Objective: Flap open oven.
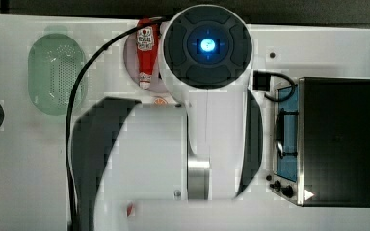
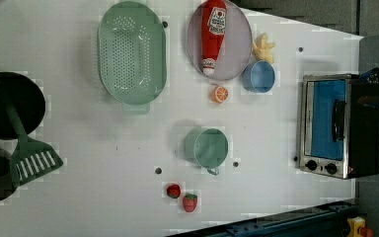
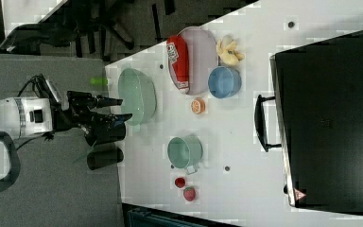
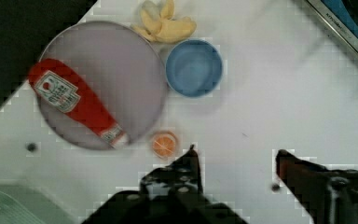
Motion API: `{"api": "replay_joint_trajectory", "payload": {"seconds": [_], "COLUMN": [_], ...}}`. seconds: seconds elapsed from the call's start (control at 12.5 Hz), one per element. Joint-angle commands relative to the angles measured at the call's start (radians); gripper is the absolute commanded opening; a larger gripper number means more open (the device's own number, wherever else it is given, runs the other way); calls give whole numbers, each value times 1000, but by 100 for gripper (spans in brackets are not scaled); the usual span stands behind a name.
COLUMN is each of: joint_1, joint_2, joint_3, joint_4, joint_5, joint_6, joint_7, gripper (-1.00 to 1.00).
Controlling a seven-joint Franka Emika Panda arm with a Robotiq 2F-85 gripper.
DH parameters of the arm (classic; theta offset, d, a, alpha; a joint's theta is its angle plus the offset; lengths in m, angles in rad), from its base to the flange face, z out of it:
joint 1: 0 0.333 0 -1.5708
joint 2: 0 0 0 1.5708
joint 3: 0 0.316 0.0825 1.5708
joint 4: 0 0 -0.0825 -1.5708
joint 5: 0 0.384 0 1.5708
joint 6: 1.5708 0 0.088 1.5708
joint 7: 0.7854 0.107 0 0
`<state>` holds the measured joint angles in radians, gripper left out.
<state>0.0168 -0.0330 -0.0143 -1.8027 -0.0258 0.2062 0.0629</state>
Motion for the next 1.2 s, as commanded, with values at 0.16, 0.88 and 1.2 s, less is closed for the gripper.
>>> {"api": "replay_joint_trajectory", "payload": {"seconds": [0.16, 0.88, 1.2], "joint_1": [-25, -26, -30], "joint_2": [-400, -399, -392], "joint_3": [-53, -55, -74], "joint_4": [-261, -262, -278], "joint_5": [11, 11, 9], "joint_6": [-155, -155, -153], "joint_7": [44, 44, 22], "gripper": [81, -9, -65]}}
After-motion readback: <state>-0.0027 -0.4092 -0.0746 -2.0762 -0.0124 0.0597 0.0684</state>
